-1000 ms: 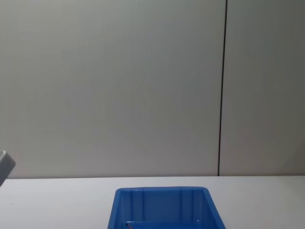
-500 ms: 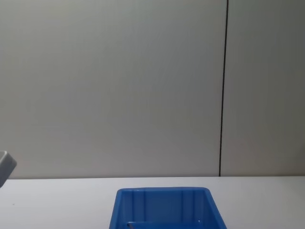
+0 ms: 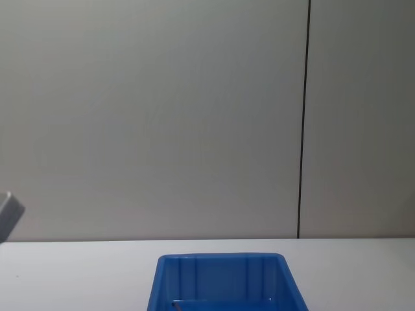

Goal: Pick up the two dolls from the table and place them into the box.

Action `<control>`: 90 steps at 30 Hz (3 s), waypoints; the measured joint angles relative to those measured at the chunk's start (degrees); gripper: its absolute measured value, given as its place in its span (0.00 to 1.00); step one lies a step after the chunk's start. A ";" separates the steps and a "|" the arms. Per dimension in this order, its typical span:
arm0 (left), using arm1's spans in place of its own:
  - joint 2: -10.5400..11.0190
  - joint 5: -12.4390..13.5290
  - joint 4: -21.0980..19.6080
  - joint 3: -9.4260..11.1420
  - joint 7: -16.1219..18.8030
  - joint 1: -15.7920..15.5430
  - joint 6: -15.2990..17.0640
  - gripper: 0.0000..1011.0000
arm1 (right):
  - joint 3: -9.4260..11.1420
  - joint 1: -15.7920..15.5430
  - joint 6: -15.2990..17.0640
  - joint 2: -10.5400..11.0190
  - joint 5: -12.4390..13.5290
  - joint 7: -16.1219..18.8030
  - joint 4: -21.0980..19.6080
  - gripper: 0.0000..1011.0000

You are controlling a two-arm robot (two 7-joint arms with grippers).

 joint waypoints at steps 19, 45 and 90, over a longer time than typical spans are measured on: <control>-0.59 3.37 -5.11 -1.08 0.56 -1.67 -7.02 0.46 | 0.00 0.00 0.00 0.00 0.00 0.00 0.00 0.99; -3.45 3.36 -2.19 -0.95 -19.60 -8.89 -6.90 0.30 | 0.00 0.00 0.00 0.00 0.00 0.00 0.00 0.99; -9.44 4.35 15.45 2.50 -51.77 -21.52 -5.41 0.99 | 0.00 0.00 0.00 0.00 0.00 0.00 0.00 0.99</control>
